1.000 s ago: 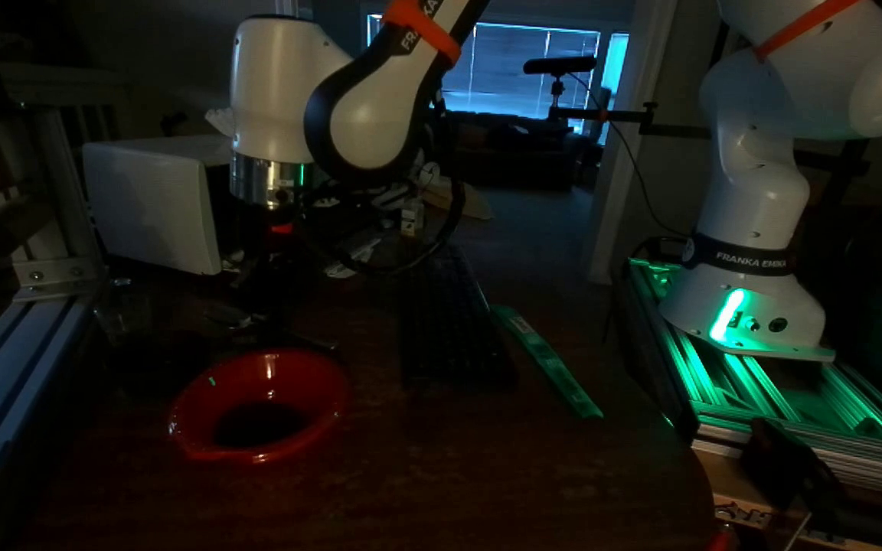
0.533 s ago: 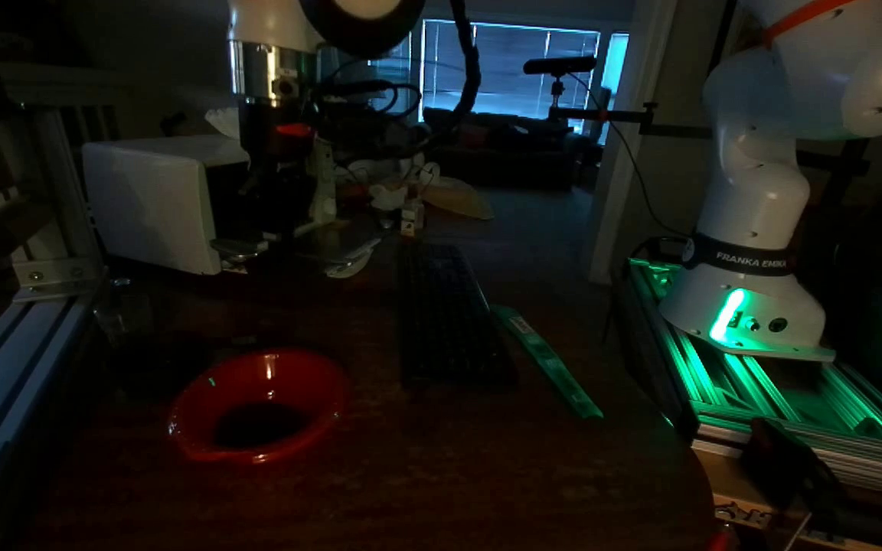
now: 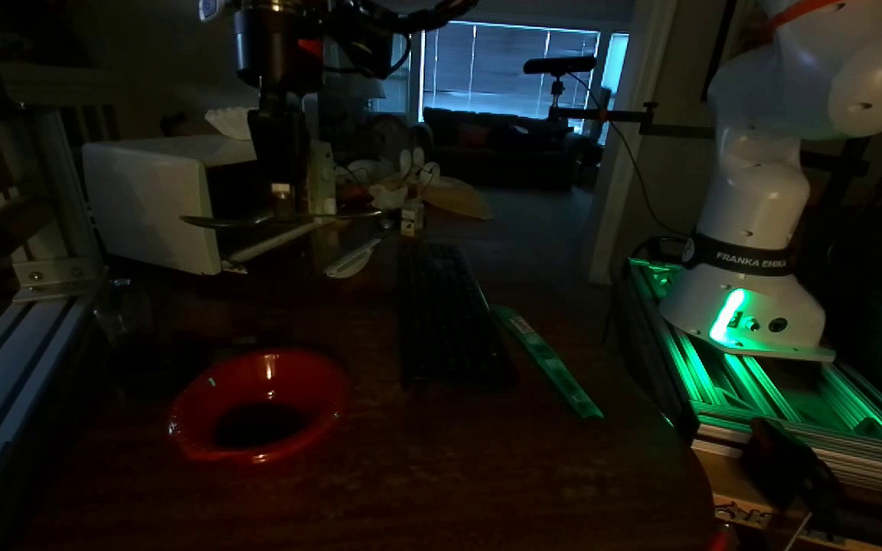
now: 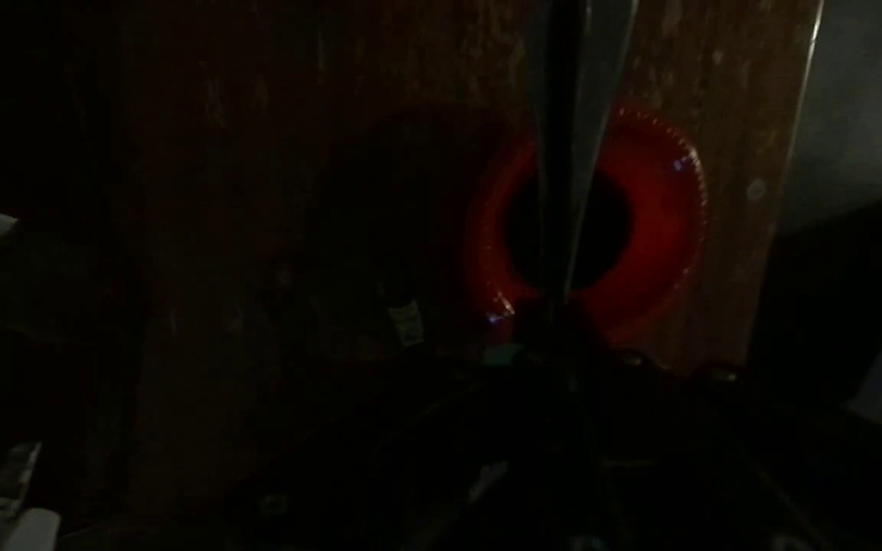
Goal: Put the silver spoon in the red bowl.
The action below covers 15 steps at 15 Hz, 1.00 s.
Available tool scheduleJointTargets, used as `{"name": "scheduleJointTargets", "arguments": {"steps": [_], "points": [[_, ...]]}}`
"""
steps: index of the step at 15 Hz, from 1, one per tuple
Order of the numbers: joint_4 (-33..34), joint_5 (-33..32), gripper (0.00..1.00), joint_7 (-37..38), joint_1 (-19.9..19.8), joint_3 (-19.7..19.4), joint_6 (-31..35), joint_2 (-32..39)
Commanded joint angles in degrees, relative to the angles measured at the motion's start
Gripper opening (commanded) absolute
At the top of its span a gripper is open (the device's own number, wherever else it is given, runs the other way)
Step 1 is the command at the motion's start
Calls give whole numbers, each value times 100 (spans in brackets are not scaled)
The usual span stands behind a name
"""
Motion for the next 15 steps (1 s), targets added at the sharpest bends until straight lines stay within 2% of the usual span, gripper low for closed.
{"name": "scheduleJointTargets", "arguments": {"steps": [1, 5, 7, 11, 15], "points": [[-16, 191, 2, -1048, -111, 191, -591, -133], [-12, -241, 2, -1985, -79, 191, -1053, -117], [-47, -773, 2, -2162, 4, 148, -941, -128], [-355, -1896, 2, -1902, 127, 105, 96, -188], [-545, -1861, 2, -1528, 137, 162, 803, -161]]}}
